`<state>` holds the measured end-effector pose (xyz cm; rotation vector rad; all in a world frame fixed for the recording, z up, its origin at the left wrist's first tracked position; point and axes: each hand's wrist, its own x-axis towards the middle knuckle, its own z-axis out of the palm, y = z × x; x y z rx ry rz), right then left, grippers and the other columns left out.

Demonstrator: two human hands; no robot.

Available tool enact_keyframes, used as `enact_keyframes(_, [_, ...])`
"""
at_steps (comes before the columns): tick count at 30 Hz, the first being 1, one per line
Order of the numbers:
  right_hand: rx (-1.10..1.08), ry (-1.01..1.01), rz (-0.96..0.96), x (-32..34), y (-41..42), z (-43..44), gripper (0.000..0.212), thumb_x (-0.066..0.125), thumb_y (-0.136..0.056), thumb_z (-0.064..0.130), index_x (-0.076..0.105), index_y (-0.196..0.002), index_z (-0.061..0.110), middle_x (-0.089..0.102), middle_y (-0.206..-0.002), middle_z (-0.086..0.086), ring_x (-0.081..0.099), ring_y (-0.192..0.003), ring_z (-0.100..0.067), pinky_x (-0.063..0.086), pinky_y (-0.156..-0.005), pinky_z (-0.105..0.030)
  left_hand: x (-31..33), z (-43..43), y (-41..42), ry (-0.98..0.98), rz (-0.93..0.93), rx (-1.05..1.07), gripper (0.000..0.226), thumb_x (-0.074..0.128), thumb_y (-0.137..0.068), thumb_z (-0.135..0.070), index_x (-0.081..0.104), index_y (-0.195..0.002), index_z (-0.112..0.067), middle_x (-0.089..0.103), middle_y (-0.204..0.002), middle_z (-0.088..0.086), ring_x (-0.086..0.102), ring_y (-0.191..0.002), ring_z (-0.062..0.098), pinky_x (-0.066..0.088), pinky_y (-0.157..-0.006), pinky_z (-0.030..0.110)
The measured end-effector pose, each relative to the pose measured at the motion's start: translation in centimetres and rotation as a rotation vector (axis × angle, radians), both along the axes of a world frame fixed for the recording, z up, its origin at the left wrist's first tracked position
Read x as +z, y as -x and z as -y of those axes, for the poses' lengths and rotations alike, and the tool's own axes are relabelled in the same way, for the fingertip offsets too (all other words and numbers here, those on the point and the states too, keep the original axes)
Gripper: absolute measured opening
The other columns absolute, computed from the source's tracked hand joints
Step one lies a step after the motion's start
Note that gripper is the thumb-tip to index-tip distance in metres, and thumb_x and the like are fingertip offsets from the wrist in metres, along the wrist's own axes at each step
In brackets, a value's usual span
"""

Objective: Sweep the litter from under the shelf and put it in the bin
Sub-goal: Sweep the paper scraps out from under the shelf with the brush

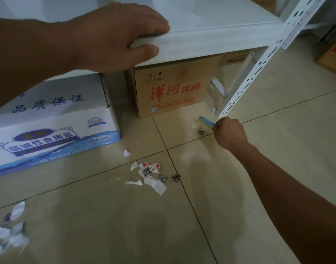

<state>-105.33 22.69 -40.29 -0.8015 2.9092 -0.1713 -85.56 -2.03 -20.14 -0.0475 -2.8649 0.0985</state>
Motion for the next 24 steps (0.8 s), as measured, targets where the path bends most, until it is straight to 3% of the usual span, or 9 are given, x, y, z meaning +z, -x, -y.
enact_keyframes(3, [0.04, -0.072, 0.151, -0.1, 0.5, 0.8, 0.037, 0.045, -0.091, 0.035, 0.057, -0.086, 0.001, 0.059, -0.087, -0.024, 0.059, -0.083, -0.039, 0.04, -0.068, -0.034, -0.2, 0.0, 0.0, -0.013, -0.001, 0.024, 0.051, 0.043, -0.101, -0.03, 0.044, -0.145, -0.005, 0.052, -0.145, 0.019, 0.046, -0.134, 0.035, 0.036, -0.111, 0.048])
enact_keyframes(5, [0.14, -0.045, 0.245, 0.3, -1.0, 0.9, 0.039, 0.046, -0.081, 0.042, 0.048, -0.067, 0.006, 0.048, -0.068, -0.015, 0.048, -0.07, -0.032, 0.036, -0.059, -0.029, -0.3, 0.1, 0.1, -0.021, -0.007, 0.036, 0.052, 0.044, -0.101, -0.03, 0.041, -0.148, -0.007, 0.048, -0.149, 0.018, 0.043, -0.138, 0.034, 0.032, -0.113, 0.046])
enact_keyframes(8, [0.167, 0.053, 0.224, 1.1, -2.2, 0.5, 0.04, 0.049, -0.084, 0.02, 0.028, -0.052, 0.012, 0.03, -0.053, -0.008, 0.036, -0.06, -0.028, 0.025, -0.048, -0.031, -0.6, 0.5, 0.0, -0.033, 0.01, 0.062, 0.053, 0.043, -0.102, -0.032, 0.037, -0.151, -0.012, 0.042, -0.155, 0.013, 0.038, -0.143, 0.03, 0.027, -0.117, 0.042])
enact_keyframes(11, [0.016, 0.054, 0.198, 1.9, -2.9, 0.4, 0.032, 0.048, -0.089, 0.022, 0.042, -0.063, 0.004, 0.048, -0.067, -0.016, 0.054, -0.073, -0.037, 0.034, -0.061, -0.032, -0.6, 0.3, -0.2, -0.076, 0.034, 0.084, 0.054, 0.04, -0.103, -0.036, 0.032, -0.153, -0.017, 0.036, -0.16, 0.007, 0.033, -0.146, 0.026, 0.025, -0.12, 0.045])
enact_keyframes(13, [-0.011, -0.012, 0.225, 2.0, -4.9, 0.8, 0.031, 0.049, -0.092, 0.031, 0.054, -0.083, 0.001, 0.058, -0.089, -0.026, 0.061, -0.095, -0.042, 0.043, -0.071, -0.035, -0.6, 0.0, -0.5, -0.092, 0.041, 0.093, 0.054, 0.038, -0.104, -0.037, 0.03, -0.154, -0.017, 0.034, -0.161, 0.005, 0.032, -0.147, 0.027, 0.024, -0.121, 0.046])
enact_keyframes(15, [0.03, -0.094, 0.26, 1.7, -8.3, 1.2, 0.037, 0.048, -0.094, 0.033, 0.057, -0.102, -0.002, 0.063, -0.108, -0.029, 0.061, -0.106, -0.042, 0.047, -0.08, -0.037, -0.6, -0.2, -1.0, -0.093, 0.045, 0.107, 0.054, 0.038, -0.104, -0.038, 0.031, -0.154, -0.017, 0.035, -0.16, 0.005, 0.033, -0.146, 0.028, 0.025, -0.121, 0.046])
enact_keyframes(19, [0.154, -0.128, 0.314, 1.1, -16.0, 1.2, 0.018, 0.052, -0.094, 0.022, 0.056, -0.093, 0.005, 0.067, -0.104, -0.02, 0.066, -0.094, -0.035, 0.044, -0.067, -0.029, -0.9, -0.2, -2.6, -0.083, 0.027, 0.081, 0.056, 0.039, -0.102, -0.038, 0.033, -0.153, -0.014, 0.035, -0.16, 0.008, 0.032, -0.147, 0.027, 0.025, -0.121, 0.045])
enact_keyframes(22, [0.247, -0.141, 0.404, 0.7, -20.3, 1.4, 0.026, 0.046, -0.095, 0.022, 0.06, -0.104, 0.001, 0.062, -0.101, -0.018, 0.062, -0.09, -0.033, 0.04, -0.069, -0.029, -1.2, -0.4, -4.0, -0.089, 0.041, 0.104, 0.058, 0.039, -0.103, -0.038, 0.031, -0.154, -0.013, 0.031, -0.162, 0.007, 0.027, -0.15, 0.024, 0.02, -0.123, 0.04])
enact_keyframes(24, [0.247, -0.108, 0.412, 1.1, -21.4, 1.6, 0.022, 0.045, -0.094, 0.02, 0.057, -0.094, 0.002, 0.062, -0.099, -0.019, 0.056, -0.082, -0.03, 0.038, -0.067, -0.029, -1.3, -0.7, -5.2, -0.094, 0.039, 0.101, 0.062, 0.035, -0.101, -0.042, 0.029, -0.155, -0.013, 0.03, -0.163, 0.007, 0.024, -0.151, 0.023, 0.019, -0.124, 0.04])
